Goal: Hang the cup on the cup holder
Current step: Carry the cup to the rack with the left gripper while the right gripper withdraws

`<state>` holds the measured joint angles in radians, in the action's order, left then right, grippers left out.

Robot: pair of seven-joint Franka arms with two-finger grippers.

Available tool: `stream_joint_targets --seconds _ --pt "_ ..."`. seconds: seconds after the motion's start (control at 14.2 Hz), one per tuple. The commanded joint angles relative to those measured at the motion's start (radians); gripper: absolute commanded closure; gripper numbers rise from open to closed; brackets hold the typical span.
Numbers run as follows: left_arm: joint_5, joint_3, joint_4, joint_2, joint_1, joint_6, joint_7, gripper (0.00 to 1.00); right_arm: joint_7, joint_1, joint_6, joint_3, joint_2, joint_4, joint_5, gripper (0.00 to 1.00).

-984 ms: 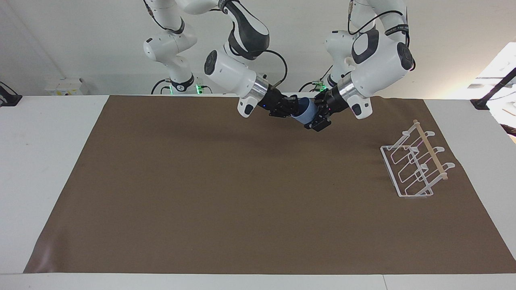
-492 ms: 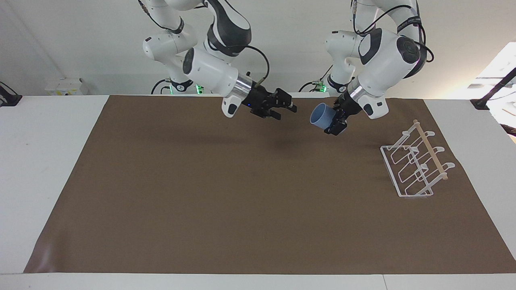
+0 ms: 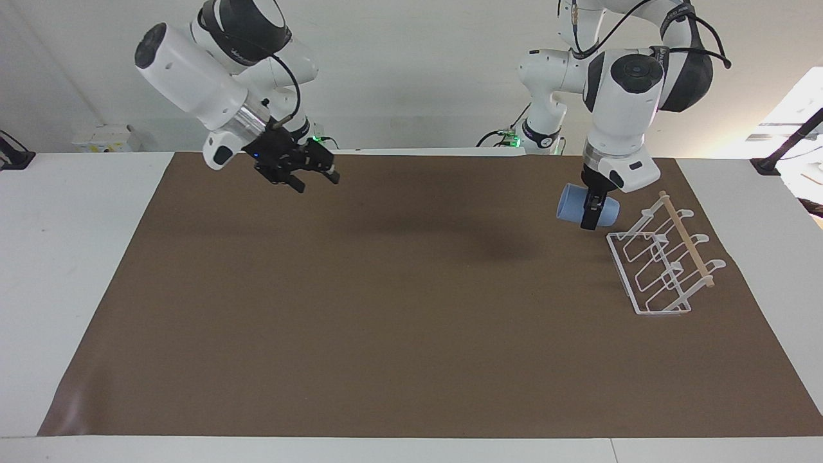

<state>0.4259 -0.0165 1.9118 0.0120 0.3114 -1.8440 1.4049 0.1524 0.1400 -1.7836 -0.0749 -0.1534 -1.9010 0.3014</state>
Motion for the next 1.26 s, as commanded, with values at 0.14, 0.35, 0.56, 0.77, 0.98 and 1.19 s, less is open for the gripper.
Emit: stream_joint_targets --seconds 0.14,0.35,0.56,0.77,0.98,1.19 --pt "0.457 -0.002 -0.079 -0.107 0.011 0.095 -0.014 1.0 -0.079 -0.022 0.249 0.015 0.06 0.265 -0.362 0.01" --pt "0.729 -0.003 -0.137 -0.168 0.012 0.15 -0.014 1.0 -0.177 -0.072 0.429 0.003 0.143 0.435 -0.396 0.01" --pt "0.855 -0.003 -0.1 -0.187 0.014 0.15 -0.004 1.0 -0.224 -0.096 0.402 0.003 0.12 0.381 -0.404 0.01" --pt "0.934 -0.003 -0.102 -0.237 0.012 0.15 0.08 1.0 -0.241 -0.089 0.402 0.012 0.14 0.392 -0.465 0.01" --pt "1.005 -0.002 -0.102 -0.302 0.009 0.195 0.22 1.0 -0.243 -0.105 0.408 0.003 0.147 0.402 -0.427 0.01" --pt "1.024 -0.003 -0.065 -0.32 0.012 0.222 0.334 1.0 -0.243 -0.112 0.423 0.003 0.175 0.436 -0.42 0.01"
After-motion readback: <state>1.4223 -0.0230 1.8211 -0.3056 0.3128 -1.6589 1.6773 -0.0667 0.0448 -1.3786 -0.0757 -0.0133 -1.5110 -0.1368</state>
